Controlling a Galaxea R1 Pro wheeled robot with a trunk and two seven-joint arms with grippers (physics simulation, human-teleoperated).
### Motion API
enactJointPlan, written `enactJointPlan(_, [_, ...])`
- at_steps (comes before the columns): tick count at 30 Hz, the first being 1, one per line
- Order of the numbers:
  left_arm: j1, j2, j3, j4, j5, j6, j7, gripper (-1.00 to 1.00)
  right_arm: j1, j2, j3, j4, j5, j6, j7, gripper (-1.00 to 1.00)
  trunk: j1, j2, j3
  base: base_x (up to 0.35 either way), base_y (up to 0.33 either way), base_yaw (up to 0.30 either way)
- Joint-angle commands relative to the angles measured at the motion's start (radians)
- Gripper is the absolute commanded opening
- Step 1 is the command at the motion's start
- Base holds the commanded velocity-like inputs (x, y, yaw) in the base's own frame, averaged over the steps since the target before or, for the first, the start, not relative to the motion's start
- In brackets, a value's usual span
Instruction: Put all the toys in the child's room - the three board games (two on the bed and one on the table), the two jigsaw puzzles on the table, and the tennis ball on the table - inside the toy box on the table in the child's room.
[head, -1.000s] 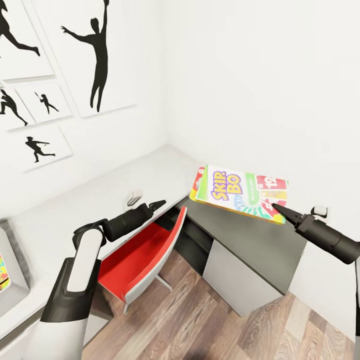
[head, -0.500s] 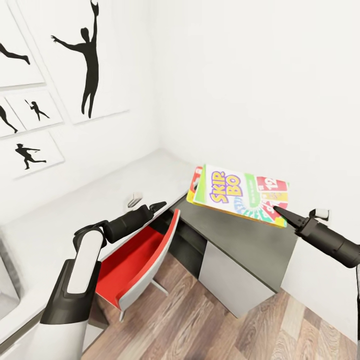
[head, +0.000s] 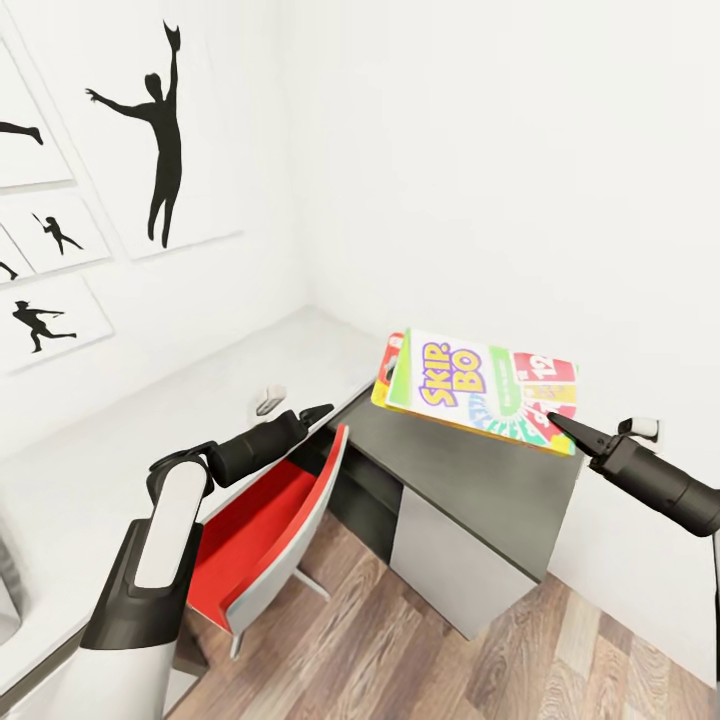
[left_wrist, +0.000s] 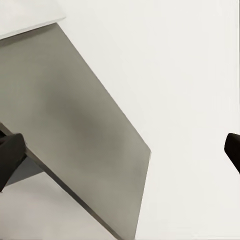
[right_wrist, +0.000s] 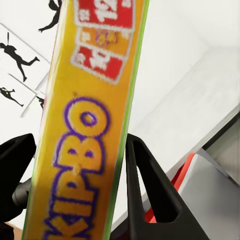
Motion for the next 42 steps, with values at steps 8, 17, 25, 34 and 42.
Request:
enactJointPlan(8, [0.000, -0.001, -0.001, -0.001, 0.008, 0.004, 0.008, 1.00, -0.001, 0.002, -0.001, 0.000, 0.004, 0.003, 0.011, -1.00, 0.001, -0.002, 0.011, 0.000, 0.000, -0.091])
enactJointPlan(17, [0.000, 0.001, 0.002, -0.001, 0.007, 0.004, 0.008, 1.00, -0.001, 0.007, 0.002, 0.000, 0.004, 0.003, 0.011, -1.00, 0.001, -0.002, 0.026, 0.000, 0.000, -0.089])
enactJointPlan(25, [0.003, 0.000, 0.001, -0.001, 0.008, 0.004, 0.008, 1.00, -0.001, 0.008, 0.003, 0.000, 0.004, 0.003, 0.010, -1.00, 0.001, -0.002, 0.039, 0.000, 0.000, -0.089])
enactJointPlan(34, [0.004, -0.001, -0.001, -0.001, 0.008, 0.004, 0.007, 1.00, -0.001, 0.009, 0.005, 0.001, 0.005, 0.003, 0.008, -1.00, 0.001, -0.002, 0.053, 0.000, 0.000, -0.089])
enactJointPlan(42, [0.004, 0.000, 0.001, -0.002, 0.008, 0.005, 0.007, 1.00, -0.001, 0.010, 0.026, 0.002, 0.005, 0.003, 0.005, -1.00, 0.001, -0.002, 0.066, -0.024, 0.000, -0.089])
